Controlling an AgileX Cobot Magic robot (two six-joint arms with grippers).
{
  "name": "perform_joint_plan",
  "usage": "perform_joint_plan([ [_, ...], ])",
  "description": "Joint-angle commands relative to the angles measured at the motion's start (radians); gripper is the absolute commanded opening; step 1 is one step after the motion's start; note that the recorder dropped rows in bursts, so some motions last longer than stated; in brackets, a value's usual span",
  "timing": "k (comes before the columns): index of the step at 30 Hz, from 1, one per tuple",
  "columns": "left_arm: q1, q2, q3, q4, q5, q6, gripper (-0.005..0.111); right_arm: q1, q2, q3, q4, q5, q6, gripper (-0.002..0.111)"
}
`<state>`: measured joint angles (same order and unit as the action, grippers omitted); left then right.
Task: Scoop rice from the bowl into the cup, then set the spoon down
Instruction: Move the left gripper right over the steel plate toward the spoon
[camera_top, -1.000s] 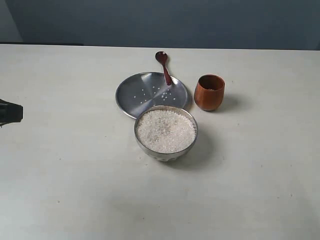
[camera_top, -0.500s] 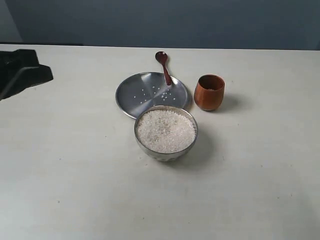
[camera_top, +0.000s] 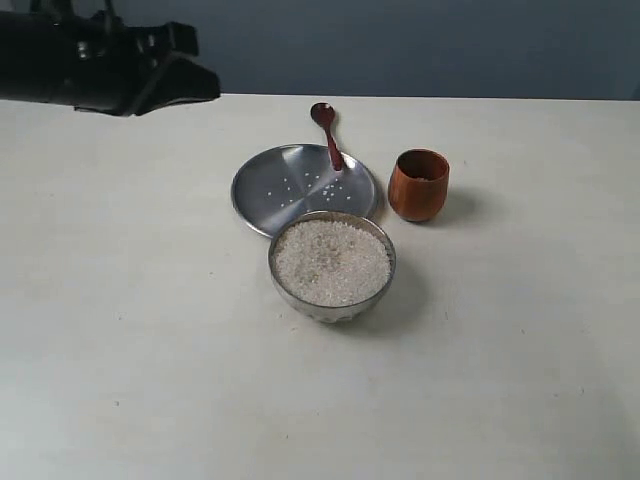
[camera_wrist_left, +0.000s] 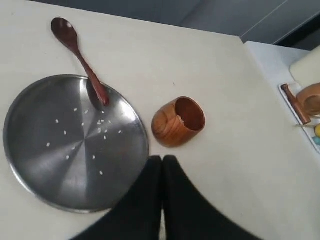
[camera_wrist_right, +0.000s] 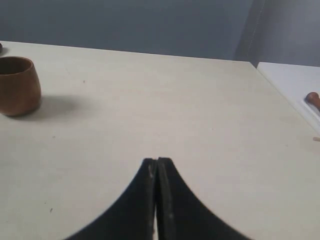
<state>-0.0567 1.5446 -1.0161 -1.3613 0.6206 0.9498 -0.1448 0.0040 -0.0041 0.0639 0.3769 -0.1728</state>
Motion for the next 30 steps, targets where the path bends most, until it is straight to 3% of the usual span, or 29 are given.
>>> perform_joint_plan([
  [1,-0.059,0.132,-0.110,0.012,-0.066,0.008,0.000,-0.006,-0.004,0.004,-0.005,-0.014,-0.006,0.000],
  [17,-0.136,0.496,-0.490,0.032,-0.059,0.017,0.000,-0.006,-0.004,0.004,-0.007,-0.013,-0.006,0.000],
  [25,-0.147,0.663,-0.652,0.034,-0.054,-0.093,0.000,-0.006,-0.004,0.004,-0.007,-0.013,-0.006,0.000],
  [30,-0.147,0.737,-0.747,0.197,-0.044,-0.261,0.000,-0.006,-0.004,0.004,-0.007,-0.013,-0.006,0.000],
])
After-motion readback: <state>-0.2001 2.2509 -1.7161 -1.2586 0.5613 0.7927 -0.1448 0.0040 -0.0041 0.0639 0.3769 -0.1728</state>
